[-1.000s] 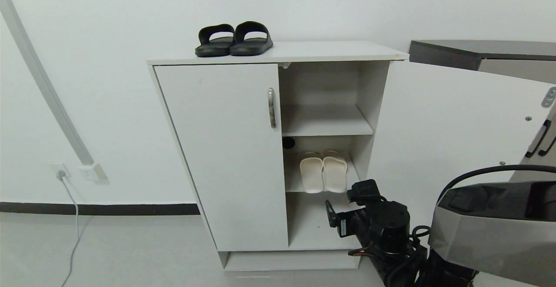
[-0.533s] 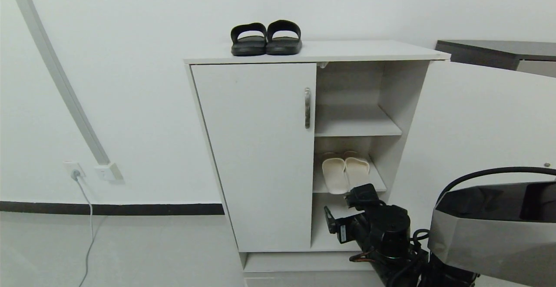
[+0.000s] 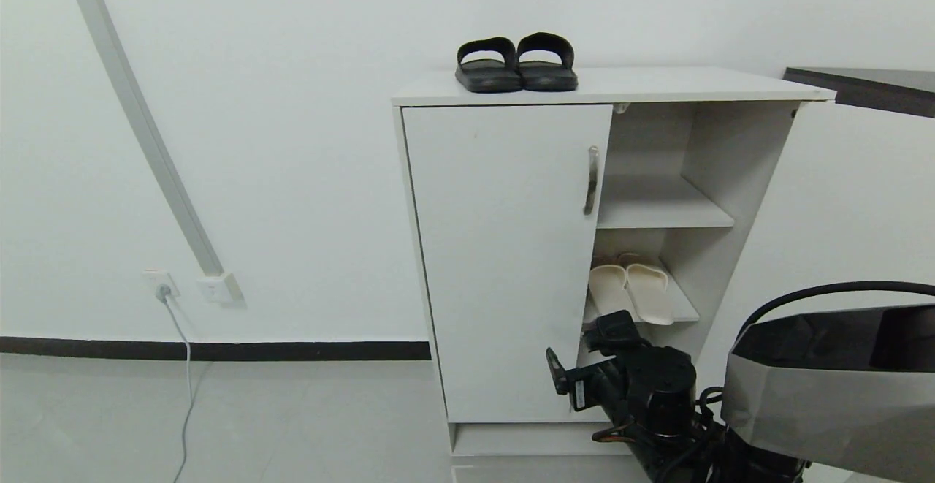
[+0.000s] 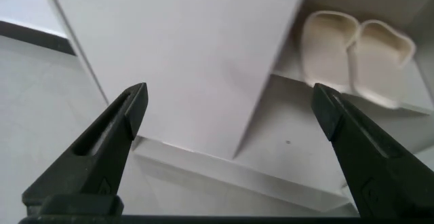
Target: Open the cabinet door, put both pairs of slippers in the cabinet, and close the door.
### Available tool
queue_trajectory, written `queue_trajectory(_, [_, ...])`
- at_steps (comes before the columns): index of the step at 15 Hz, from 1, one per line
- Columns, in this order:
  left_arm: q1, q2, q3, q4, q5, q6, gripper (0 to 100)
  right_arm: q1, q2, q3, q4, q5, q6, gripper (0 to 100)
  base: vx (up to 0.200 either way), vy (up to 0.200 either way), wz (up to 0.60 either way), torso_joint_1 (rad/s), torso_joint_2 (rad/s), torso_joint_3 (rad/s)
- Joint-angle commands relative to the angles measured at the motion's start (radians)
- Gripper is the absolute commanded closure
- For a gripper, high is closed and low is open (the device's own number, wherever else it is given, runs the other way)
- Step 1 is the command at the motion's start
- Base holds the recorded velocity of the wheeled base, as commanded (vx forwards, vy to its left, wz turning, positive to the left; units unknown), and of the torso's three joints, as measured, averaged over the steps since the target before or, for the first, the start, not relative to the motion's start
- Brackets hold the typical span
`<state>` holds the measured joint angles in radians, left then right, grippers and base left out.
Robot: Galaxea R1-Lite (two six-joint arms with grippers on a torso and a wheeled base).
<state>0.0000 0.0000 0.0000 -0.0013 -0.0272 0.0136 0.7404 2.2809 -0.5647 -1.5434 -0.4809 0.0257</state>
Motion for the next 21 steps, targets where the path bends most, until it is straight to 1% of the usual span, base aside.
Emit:
queue_trajectory(1, [0.0,0.002,0.0,0.0,0.0,0.0,100,0.0,0.003,0.0,0.0,-0.001,0.0,0,0.0,0.0,0.0,0.0,0.0,0.0])
queue_trajectory(21, [0.0,0.0,0.0,0.0,0.001,0.0,100,0.007,0.016,0.002,-0.012,-0.001,-0.006,0,0.0,0.0,0.0,0.0,-0.01,-0.008])
